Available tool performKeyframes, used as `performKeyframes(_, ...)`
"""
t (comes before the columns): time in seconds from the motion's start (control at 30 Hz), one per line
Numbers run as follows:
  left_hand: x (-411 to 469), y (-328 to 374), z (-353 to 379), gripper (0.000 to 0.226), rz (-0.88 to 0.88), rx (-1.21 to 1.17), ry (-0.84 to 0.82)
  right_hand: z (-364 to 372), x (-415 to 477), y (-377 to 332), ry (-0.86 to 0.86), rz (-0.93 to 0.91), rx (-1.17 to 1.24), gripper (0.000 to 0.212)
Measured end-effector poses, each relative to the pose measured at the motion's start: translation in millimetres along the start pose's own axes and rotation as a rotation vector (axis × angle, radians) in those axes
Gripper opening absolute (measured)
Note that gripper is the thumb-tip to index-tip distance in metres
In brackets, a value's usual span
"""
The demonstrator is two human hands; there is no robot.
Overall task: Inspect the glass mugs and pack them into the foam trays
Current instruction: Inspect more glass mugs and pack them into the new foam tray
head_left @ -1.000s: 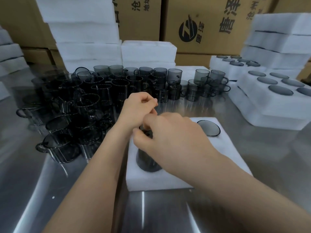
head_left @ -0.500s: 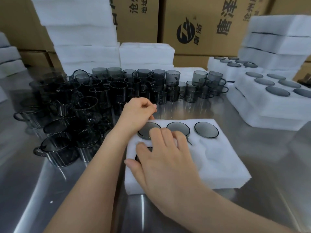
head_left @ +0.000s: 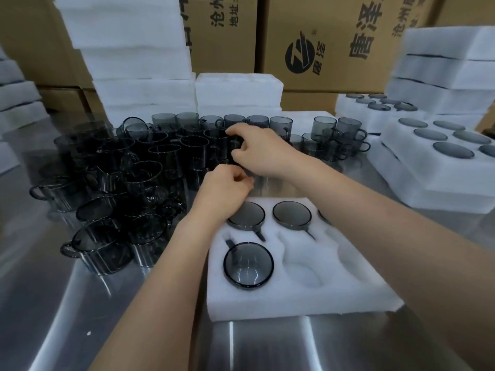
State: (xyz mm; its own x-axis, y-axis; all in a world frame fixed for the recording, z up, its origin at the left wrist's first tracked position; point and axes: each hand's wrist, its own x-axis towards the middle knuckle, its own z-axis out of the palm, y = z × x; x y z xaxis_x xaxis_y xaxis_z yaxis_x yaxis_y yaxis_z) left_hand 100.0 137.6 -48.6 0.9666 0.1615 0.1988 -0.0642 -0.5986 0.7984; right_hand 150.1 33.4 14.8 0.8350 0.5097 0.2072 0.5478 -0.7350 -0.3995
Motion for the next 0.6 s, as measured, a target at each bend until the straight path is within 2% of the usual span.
performKeyframes(0.07,1.9,-1.7,1.7,0.025,-0.003,0.005,0.011,9.2,22.8,4.5,-0.030,0.002,-0.074,0.056)
performKeyframes(0.17,3.6,-3.1,2.6,0.025,-0.019,0.013,0.014,21.3,44.7,9.0,-0.017,0.016,-0.168,0.053)
performKeyframes(0.33,3.1,-1.0,2.1,0.024,-0.021,0.015,0.025,26.7,53.9,13.4,0.164,0.012,-0.239,0.025)
performKeyframes(0.47,1.7,0.2,0.4,0.023,-0.020,0.040,0.054,24.6,46.9,17.9,0.219,-0.035,-0.180,0.018)
performKeyframes(0.6,0.9,1.7,-0.8,0.011,-0.015,0.040,0.122,20.9,37.5,21.8,0.261,-0.046,-0.041,0.016)
